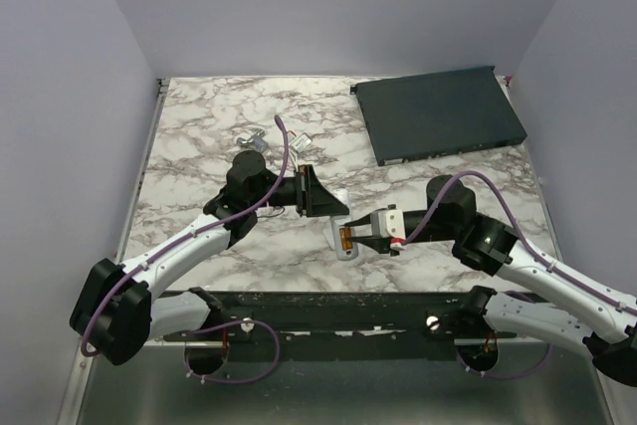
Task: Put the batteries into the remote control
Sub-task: Load the battery into the remote control.
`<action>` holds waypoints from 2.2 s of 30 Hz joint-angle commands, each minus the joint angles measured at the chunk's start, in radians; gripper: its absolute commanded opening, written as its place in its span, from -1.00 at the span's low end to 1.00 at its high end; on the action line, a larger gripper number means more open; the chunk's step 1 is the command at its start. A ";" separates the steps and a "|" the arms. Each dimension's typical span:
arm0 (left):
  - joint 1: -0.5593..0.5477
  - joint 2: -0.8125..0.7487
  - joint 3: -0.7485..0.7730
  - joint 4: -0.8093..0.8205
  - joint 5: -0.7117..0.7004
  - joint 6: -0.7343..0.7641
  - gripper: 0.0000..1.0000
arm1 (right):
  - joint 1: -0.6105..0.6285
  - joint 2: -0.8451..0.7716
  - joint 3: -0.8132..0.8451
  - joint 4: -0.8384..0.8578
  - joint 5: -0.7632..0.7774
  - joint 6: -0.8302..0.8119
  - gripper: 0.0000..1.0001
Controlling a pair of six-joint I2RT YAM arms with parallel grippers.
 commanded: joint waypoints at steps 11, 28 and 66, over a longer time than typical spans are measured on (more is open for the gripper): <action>-0.005 -0.006 0.031 0.035 0.024 -0.001 -1.00 | -0.003 0.000 -0.020 -0.023 0.019 0.006 -0.34; -0.006 -0.002 0.045 0.029 0.026 -0.001 -1.00 | -0.003 0.011 -0.016 -0.057 0.006 -0.005 -0.61; 0.023 -0.019 0.057 0.072 -0.022 -0.048 -1.00 | -0.003 0.051 -0.002 -0.161 -0.048 -0.008 -0.70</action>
